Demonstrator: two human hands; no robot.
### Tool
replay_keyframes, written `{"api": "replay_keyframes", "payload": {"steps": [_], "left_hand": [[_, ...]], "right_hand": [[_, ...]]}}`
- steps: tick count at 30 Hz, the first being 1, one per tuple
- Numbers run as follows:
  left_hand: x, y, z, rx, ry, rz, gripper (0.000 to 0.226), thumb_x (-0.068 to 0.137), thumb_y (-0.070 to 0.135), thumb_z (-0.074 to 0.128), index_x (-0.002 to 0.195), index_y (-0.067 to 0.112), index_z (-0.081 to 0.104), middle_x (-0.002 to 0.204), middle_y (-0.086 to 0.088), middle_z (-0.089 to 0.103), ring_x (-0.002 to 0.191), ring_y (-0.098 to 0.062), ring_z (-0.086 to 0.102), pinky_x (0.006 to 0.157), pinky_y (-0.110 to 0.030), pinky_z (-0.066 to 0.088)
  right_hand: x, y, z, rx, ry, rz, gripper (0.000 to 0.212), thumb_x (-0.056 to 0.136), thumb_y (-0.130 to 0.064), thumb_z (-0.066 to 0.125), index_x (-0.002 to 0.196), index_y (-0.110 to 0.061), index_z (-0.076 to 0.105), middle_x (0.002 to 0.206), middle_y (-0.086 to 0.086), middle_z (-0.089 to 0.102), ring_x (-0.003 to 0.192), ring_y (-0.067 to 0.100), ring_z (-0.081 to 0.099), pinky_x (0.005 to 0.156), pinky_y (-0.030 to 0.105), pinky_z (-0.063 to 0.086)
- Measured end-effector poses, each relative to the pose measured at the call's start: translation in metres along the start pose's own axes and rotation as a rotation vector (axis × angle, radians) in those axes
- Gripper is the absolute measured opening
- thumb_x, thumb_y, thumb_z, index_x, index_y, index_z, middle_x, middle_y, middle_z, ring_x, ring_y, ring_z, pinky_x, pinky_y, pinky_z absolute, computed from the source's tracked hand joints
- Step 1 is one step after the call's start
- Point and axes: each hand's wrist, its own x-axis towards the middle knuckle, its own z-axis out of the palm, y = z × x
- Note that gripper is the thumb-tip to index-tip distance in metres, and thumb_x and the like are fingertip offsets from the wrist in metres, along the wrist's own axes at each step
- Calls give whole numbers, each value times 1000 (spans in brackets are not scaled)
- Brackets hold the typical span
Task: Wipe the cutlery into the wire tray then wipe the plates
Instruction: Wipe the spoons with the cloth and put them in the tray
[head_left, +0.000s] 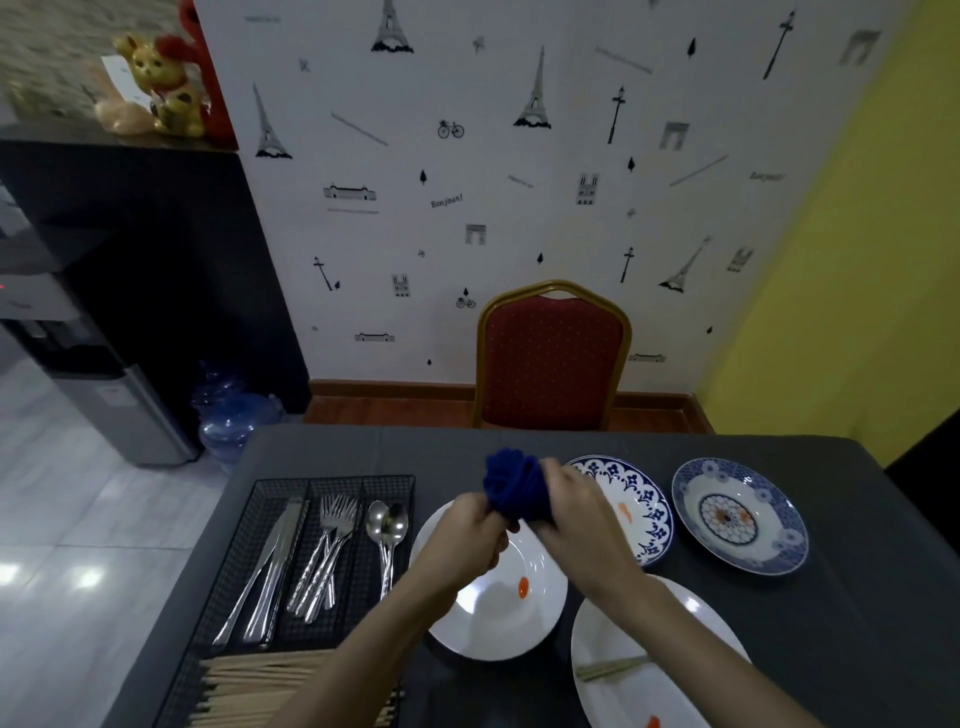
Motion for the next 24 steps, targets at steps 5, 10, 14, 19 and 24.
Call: {"api": "replay_keyframes", "payload": {"steps": [5,10,14,19,24], "left_hand": [[-3,-1,0,-20,-24,-4,28,97,2,40,81,4,62,48,5,43,37,-4,34,39,-17,27],[0,0,0,-68,-8,1,21,95,2,41,86,2,59,54,0,43,42,-7,34,41,-17,29],[-2,3,1,-51,0,12,26,98,2,39,90,-4,63,54,-1,42,39,-6,33,40,-16,27],[4,6,-4,-44,5,9,23,97,3,41,86,2,61,54,0,43,42,-6,35,42,-17,28],[0,5,4,-58,-21,7,27,97,1,39,81,3,61,52,1,41,39,-6,33,40,-17,27]], "right_hand": [[9,16,-10,-81,62,108,36,78,-18,70,108,-14,50,95,6,59,85,21,52,72,28,40],[0,-4,-4,-27,0,-49,33,76,-14,70,104,-12,52,91,5,59,82,21,52,72,28,36],[12,18,-13,-97,94,90,34,78,-16,69,106,-13,51,90,5,58,82,23,53,71,30,38],[1,6,0,-16,43,17,38,75,-17,72,107,-15,51,93,3,59,84,20,52,72,28,41],[4,11,-9,-77,105,107,38,75,-16,73,107,-12,52,92,6,59,85,23,52,72,29,39]]}}
